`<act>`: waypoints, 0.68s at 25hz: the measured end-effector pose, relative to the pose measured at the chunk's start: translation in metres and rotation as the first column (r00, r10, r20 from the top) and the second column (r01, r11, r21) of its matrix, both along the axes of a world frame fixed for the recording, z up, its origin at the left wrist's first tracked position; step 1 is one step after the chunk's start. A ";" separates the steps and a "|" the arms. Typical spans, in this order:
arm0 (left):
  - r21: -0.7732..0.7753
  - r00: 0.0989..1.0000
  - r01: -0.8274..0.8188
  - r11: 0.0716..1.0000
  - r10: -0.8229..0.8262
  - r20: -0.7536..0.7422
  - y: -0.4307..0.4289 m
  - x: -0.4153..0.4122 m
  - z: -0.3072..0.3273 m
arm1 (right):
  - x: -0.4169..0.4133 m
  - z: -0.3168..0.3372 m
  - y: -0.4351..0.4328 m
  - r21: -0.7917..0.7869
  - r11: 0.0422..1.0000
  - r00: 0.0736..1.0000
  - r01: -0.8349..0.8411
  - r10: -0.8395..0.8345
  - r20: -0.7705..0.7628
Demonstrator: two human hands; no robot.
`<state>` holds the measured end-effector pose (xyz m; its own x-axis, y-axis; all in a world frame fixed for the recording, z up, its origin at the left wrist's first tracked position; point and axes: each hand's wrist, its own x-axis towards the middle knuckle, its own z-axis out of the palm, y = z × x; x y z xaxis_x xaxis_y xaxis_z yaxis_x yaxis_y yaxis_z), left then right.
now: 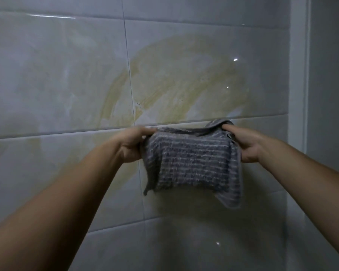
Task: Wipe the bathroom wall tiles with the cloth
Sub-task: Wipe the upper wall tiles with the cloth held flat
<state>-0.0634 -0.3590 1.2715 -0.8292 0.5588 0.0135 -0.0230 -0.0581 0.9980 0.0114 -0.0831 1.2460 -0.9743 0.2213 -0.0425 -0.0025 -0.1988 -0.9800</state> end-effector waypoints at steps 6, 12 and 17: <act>0.292 0.993 0.027 0.956 0.009 -0.121 0.005 0.014 0.018 | 0.011 0.012 0.013 -0.075 0.994 0.985 -0.083 0.070 -0.157; -0.214 0.698 -0.489 0.846 0.232 -0.678 0.016 0.025 0.033 | 0.021 0.025 0.035 0.349 0.925 0.988 0.150 -0.157 -0.008; -0.229 0.790 -0.529 0.817 0.376 -0.484 0.030 0.034 0.050 | 0.034 0.048 0.053 0.055 0.998 0.999 0.005 -0.003 -0.036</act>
